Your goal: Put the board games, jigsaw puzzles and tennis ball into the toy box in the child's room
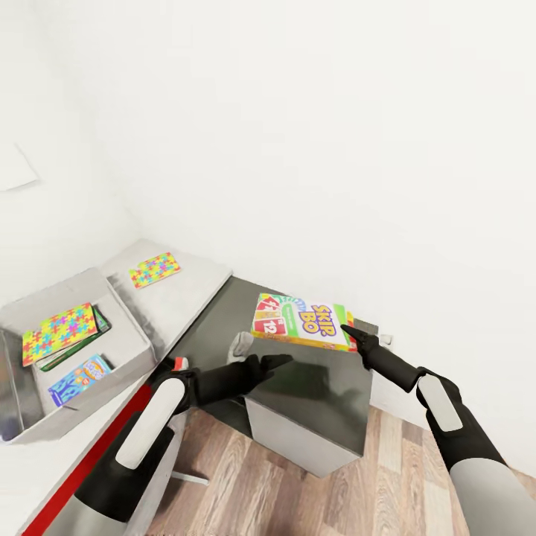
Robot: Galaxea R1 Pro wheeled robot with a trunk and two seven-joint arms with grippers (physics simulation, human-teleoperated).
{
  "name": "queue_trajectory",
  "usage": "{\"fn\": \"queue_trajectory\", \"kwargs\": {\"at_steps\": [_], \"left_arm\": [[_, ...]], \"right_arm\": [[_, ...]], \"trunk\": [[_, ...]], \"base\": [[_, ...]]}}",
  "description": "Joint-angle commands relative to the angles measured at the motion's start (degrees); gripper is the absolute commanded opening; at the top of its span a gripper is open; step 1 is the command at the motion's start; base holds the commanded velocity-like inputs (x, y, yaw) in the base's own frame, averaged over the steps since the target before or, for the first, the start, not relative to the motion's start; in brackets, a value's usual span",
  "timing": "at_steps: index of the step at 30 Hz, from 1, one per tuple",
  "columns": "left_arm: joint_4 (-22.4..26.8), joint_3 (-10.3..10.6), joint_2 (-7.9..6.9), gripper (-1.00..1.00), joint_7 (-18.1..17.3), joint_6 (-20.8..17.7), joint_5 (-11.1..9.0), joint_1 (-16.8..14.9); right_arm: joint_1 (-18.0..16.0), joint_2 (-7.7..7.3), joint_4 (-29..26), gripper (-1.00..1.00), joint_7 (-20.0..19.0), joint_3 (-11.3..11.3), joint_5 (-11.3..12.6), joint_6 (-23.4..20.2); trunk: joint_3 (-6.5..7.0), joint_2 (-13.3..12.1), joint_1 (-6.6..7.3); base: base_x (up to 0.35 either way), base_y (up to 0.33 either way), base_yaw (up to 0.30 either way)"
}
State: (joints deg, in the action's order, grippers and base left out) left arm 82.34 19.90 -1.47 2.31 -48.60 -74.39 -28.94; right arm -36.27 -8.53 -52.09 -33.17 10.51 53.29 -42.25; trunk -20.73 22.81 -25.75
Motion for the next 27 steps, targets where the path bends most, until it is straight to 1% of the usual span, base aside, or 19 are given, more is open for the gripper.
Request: {"fn": "queue_trajectory", "kwargs": {"at_steps": [1,7,14,18,19,24,27], "left_arm": [[0.01,0.09,-0.03,1.00,0.24,-0.09,-0.31,-0.07],[0.21,0.22,-0.03,1.00,0.14,-0.09,-0.31,-0.07],[1.63,0.18,-0.03,1.00,-0.01,-0.09,-0.31,-0.07],[2.48,0.04,-0.03,1.00,-0.10,-0.14,-0.31,-0.07],[2.48,0.04,-0.03,1.00,-0.10,-0.14,-0.31,-0.07],[2.89,-0.11,-0.03,1.00,-0.17,-0.21,-0.40,-0.07],[2.96,-0.05,-0.01,1.00,-0.18,-0.23,-0.43,-0.07]], "right_arm": [[-0.03,0.00,-0.03,-1.00,-0.07,0.12,0.37,-0.47],[-0.03,0.00,-0.03,-1.00,0.02,0.12,0.34,-0.51],[-0.03,-0.14,-0.03,-1.00,0.30,0.36,0.30,-0.56],[-0.03,-0.37,-0.12,-1.00,2.47,0.48,0.36,-0.50],[-0.03,-0.37,-0.12,-1.00,2.47,0.48,0.36,-0.50],[-0.03,-0.59,-1.56,-1.00,6.05,0.59,0.51,-0.42],[-0.03,-0.63,-2.67,-1.00,6.80,0.61,0.54,-0.40]], "trunk": [[-0.09,0.10,-0.03],[-0.09,0.10,-0.03],[-0.09,0.10,-0.03],[-0.09,0.10,-0.03],[-0.09,0.10,-0.03],[-0.09,0.10,-0.03],[-0.09,0.10,-0.03]], "base": [[0.000,0.000,0.296],[0.000,0.000,0.296],[0.000,0.000,0.298],[0.000,0.000,0.299],[0.000,0.000,0.300],[0.000,0.000,0.300],[0.000,0.000,0.300]]}}
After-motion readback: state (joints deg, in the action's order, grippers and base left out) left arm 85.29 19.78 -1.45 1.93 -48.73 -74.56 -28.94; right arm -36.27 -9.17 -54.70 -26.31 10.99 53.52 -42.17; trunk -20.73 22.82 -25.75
